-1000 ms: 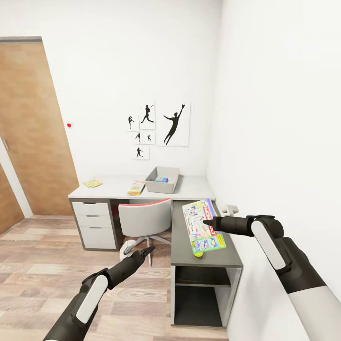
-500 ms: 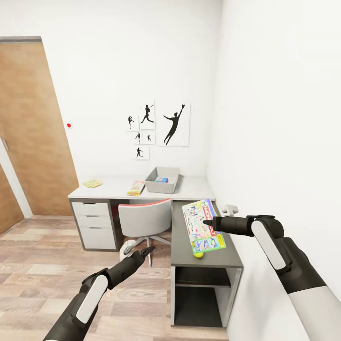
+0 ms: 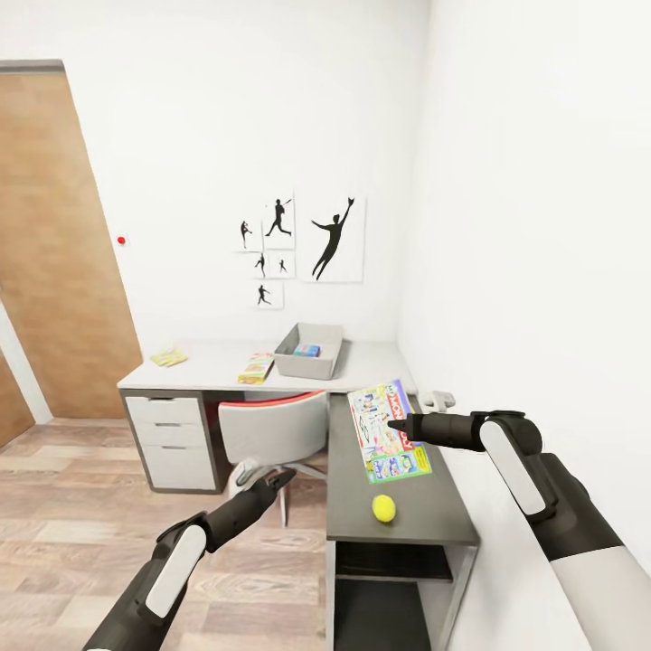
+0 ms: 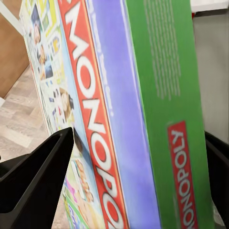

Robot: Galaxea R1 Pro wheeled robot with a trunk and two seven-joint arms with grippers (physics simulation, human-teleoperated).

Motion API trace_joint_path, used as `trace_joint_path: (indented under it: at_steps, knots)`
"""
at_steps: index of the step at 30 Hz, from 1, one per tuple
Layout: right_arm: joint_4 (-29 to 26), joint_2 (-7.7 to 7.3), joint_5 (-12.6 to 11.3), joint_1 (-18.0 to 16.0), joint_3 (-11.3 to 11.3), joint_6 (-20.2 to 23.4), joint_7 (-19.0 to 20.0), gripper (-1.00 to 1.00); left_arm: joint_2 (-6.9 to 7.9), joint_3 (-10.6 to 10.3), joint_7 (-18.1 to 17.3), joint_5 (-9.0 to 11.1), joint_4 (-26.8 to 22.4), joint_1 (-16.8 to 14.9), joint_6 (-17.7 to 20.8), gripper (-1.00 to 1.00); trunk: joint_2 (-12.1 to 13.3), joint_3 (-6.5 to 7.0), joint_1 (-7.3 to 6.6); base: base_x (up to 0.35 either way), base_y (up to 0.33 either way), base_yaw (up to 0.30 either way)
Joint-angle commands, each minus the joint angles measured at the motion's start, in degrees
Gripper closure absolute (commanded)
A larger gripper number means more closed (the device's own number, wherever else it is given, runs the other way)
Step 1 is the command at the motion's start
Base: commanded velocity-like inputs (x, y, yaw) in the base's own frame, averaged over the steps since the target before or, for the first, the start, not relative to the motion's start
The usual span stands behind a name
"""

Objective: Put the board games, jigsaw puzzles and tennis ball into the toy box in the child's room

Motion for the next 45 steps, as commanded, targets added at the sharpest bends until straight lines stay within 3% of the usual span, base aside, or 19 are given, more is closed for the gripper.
trace_joint_path:
  at_steps: [1, 15, 26, 34, 45]
  knots:
    - [0.0, -0.03, 0.5, 0.0, 0.0, 0.1, 0.6, 1.0, 0.01, 0.0, 0.0, 0.4, 0.0, 0.0, 0.3, -1.0, -0.1, -0.07, 0.06, 0.324, 0.0, 0.0]
    - [0.0, 0.04, 0.5, -0.1, 0.0, 0.2, 0.6, 1.0, 0.01, 0.0, 0.0, 0.4, -0.1, 0.0, 0.4, -1.0, -0.1, -0.07, 0.06, 0.293, 0.0, 0.146]
    - [0.1, 0.05, 0.5, -0.2, 0.0, 0.2, 0.6, 1.0, -0.03, 0.0, 0.0, 0.5, -0.1, 0.0, 0.5, -1.0, -0.1, -0.07, 0.06, 0.055, 0.0, 0.276]
    - [0.2, 0.05, 0.5, -0.2, 0.0, 0.2, 0.4, 1.0, -0.04, 0.0, 0.0, 0.6, -0.1, 0.0, 0.5, -1.0, -0.1, -0.07, 0.06, 0.004, 0.0, 0.068]
    - [0.2, 0.75, 0.3, -0.3, 0.1, 0.2, -4.7, 1.0, -0.05, 0.0, 0.0, 0.6, -0.1, 0.0, 0.5, -1.0, -0.1, -0.07, 0.06, 0.001, 0.0, 0.122]
